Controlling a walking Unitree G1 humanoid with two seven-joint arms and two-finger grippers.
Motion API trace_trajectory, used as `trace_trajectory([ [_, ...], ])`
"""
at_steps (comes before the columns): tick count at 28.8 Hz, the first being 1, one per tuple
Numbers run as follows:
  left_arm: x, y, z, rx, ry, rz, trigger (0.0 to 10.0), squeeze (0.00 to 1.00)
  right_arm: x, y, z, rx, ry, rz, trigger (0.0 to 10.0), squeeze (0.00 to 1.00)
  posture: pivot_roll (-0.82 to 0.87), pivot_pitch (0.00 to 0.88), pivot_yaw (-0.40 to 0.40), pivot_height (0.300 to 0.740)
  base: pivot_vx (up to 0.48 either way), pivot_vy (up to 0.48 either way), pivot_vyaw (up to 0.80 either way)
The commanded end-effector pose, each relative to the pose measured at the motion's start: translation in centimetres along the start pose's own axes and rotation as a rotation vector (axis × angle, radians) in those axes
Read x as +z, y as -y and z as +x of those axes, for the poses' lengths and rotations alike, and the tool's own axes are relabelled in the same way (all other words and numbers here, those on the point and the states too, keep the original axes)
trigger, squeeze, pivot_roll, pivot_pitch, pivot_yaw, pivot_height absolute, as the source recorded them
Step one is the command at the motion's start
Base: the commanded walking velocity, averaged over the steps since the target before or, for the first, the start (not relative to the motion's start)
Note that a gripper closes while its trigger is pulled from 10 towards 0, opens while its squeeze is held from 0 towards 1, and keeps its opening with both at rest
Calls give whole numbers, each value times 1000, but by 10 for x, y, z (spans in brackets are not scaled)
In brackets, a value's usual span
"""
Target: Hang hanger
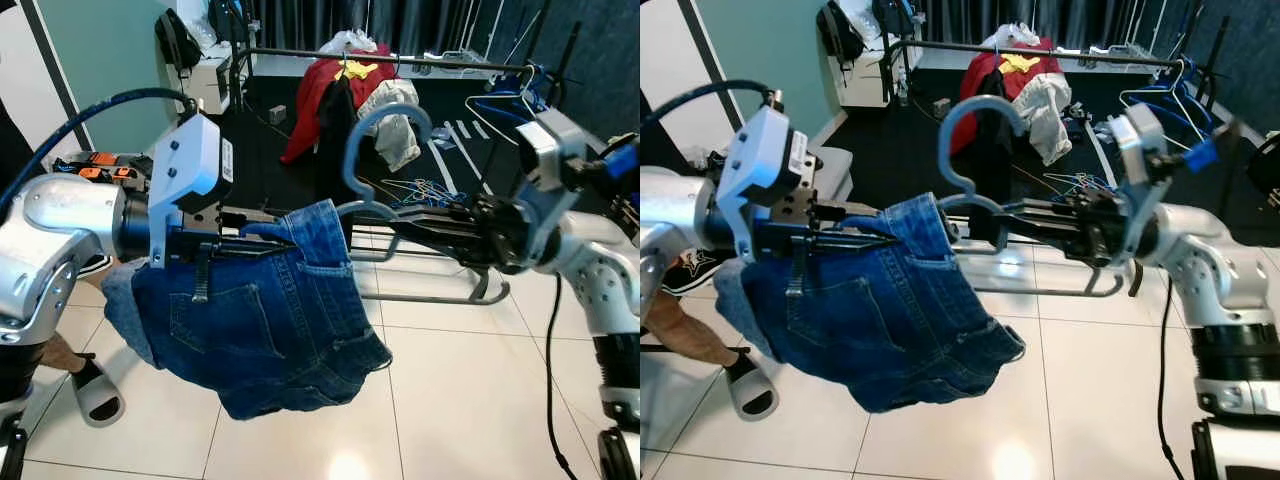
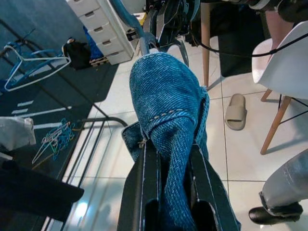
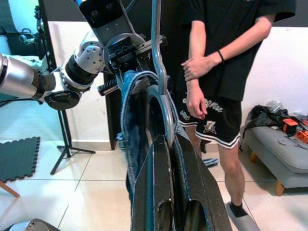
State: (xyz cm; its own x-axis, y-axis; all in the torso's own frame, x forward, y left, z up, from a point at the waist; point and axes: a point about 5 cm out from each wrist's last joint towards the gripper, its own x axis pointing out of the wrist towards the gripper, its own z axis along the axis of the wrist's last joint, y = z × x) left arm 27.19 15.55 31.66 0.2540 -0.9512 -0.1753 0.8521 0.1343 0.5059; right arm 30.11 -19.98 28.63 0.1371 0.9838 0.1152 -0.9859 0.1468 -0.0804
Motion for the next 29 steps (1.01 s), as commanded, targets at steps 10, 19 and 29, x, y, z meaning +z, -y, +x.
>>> trace_trajectory([
  [10, 4, 3, -15, -44, 24, -3, 0, 0, 9, 3, -38, -199, -12, 17, 10000, 796, -121, 0, -4, 740, 0, 0, 0],
  [19, -1, 11, -4, -122, 33, -4, 0, 0, 24, 4, -31, -164, 28, -18, 10000, 1000, -118, 0, -11, 740, 0, 0, 0],
  [29, 22, -18, -27, 145, 168, 103, 0, 0, -24, 8, -107, -632, -96, 162, 10000, 1000, -138, 0, -8, 740, 0, 0, 0],
])
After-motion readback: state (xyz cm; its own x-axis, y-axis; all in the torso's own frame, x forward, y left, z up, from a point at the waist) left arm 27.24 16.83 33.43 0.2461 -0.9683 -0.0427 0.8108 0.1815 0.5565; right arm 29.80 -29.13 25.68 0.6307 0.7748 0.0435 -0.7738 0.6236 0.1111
